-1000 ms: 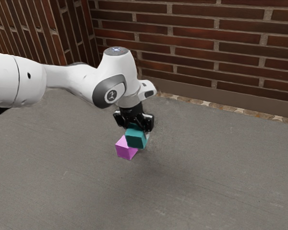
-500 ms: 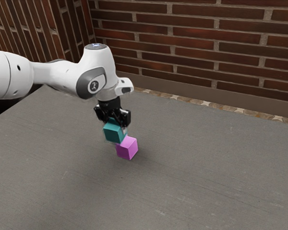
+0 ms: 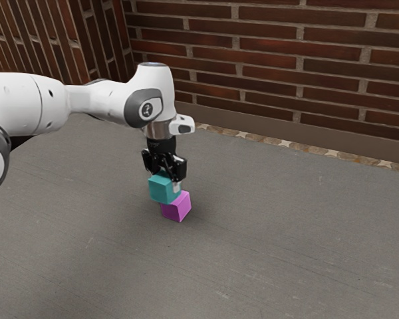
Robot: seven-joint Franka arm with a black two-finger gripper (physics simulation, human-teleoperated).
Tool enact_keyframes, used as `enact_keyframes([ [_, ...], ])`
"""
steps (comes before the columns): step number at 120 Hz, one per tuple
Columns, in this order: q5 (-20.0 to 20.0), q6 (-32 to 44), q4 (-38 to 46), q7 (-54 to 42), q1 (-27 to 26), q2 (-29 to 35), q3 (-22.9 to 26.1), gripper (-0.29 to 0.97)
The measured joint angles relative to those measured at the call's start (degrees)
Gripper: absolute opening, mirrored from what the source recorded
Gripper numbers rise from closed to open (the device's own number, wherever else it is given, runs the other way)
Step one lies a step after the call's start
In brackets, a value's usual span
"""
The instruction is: Pick up the blue block with one arm, and put the blue block on the pink block with one arm
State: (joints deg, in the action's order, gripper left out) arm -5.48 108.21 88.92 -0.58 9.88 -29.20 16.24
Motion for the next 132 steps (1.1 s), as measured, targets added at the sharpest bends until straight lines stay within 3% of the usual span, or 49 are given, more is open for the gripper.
enact_keyframes([
  [77,1.6,7.8,0.4,-2.4,0.0,-1.2,-1.0,0.36],
  [132,1.8,9.2,0.5,0.0,-0.1,-1.3,-1.7,0.36],
])
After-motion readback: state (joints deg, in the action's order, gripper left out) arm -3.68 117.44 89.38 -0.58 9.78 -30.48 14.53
